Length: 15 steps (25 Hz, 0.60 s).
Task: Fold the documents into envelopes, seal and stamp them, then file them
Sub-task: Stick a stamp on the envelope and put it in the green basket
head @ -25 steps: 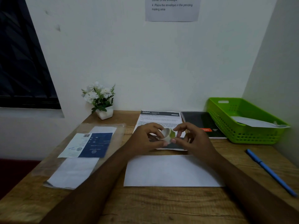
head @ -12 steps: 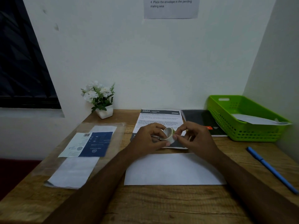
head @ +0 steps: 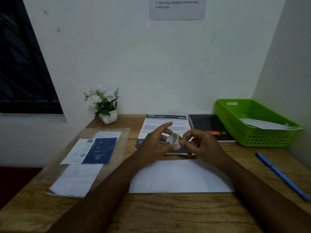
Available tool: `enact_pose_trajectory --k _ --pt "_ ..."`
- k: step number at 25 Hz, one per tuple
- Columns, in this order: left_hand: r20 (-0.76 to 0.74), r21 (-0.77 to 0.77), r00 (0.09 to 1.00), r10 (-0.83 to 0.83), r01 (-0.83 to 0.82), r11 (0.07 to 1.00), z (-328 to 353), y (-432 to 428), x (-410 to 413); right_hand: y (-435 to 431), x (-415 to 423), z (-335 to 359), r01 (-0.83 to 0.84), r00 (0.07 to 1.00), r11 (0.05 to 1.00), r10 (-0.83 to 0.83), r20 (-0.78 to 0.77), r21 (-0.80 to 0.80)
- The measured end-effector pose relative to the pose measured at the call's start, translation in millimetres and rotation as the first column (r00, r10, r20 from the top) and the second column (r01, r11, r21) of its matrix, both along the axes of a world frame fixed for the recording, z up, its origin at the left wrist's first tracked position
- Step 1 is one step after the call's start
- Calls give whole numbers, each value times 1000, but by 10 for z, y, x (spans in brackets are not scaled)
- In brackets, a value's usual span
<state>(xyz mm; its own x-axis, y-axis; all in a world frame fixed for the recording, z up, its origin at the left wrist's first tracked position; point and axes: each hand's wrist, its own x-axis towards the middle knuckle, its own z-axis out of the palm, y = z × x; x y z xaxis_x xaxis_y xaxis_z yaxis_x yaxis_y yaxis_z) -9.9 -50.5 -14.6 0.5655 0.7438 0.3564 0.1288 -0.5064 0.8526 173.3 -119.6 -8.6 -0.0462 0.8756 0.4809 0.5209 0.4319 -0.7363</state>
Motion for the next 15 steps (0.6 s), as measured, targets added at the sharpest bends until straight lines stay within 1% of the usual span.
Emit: enact_pose_trajectory --k 3,6,8,11,13,15 --pt "60 -41 997 -46 48 998 -20 41 4 2 30 9 -53 989 993 37 -143 -108" --pt "102 -72 990 -92 100 992 -15 35 5 -2 44 39 -145 965 978 106 -241 -151" --pt "138 -109 984 -112 128 986 1 26 14 -4 48 70 -201 939 963 137 -315 -180" --pt "166 -112 980 -106 125 986 1 47 29 -11 45 90 -266 892 930 138 -430 -254" --pt "171 -114 979 -112 132 985 5 53 35 -11 56 108 -274 878 921 123 -462 -277" --pt "160 -119 980 -121 141 983 12 50 41 -10 80 127 -275 879 917 118 -462 -288"
